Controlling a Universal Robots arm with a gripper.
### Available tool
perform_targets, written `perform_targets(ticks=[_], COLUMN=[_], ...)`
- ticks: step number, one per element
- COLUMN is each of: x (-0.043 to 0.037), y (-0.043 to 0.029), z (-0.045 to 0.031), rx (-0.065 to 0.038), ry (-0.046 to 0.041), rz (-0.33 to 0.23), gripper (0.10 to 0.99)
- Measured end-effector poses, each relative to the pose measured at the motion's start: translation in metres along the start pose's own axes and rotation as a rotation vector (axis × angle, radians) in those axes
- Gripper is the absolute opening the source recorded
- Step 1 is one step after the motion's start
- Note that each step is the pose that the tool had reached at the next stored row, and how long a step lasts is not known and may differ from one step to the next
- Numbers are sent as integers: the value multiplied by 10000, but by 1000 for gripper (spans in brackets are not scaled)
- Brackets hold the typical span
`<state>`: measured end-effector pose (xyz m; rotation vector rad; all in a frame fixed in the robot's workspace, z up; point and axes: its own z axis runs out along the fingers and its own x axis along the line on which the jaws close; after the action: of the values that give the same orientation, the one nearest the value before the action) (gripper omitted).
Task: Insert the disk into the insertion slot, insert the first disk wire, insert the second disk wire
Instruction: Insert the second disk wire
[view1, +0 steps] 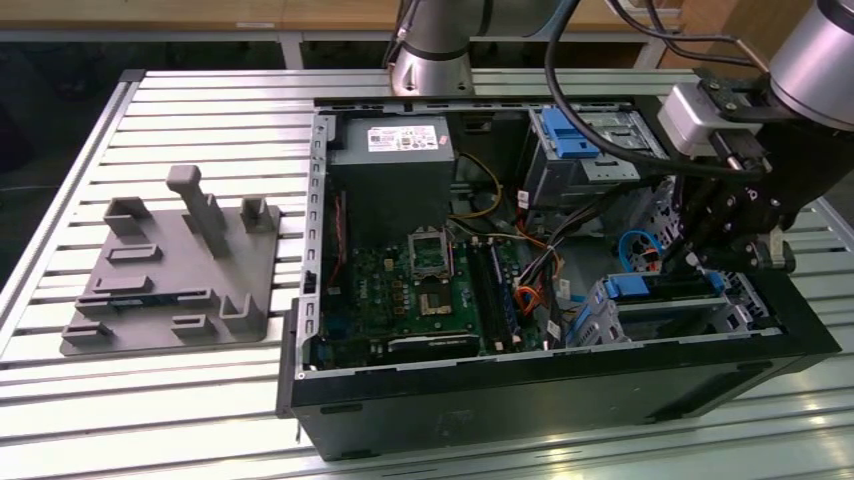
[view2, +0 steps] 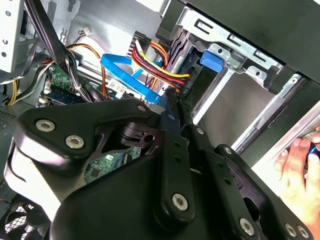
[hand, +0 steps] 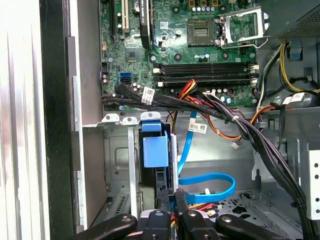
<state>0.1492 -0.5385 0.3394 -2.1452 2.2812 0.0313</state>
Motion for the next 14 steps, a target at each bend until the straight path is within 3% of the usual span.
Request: perform_targets(ticks=[14], x=[28], y=[-10], z=[28], rx=[-34], ry=[2], rz=[2], gripper=[161])
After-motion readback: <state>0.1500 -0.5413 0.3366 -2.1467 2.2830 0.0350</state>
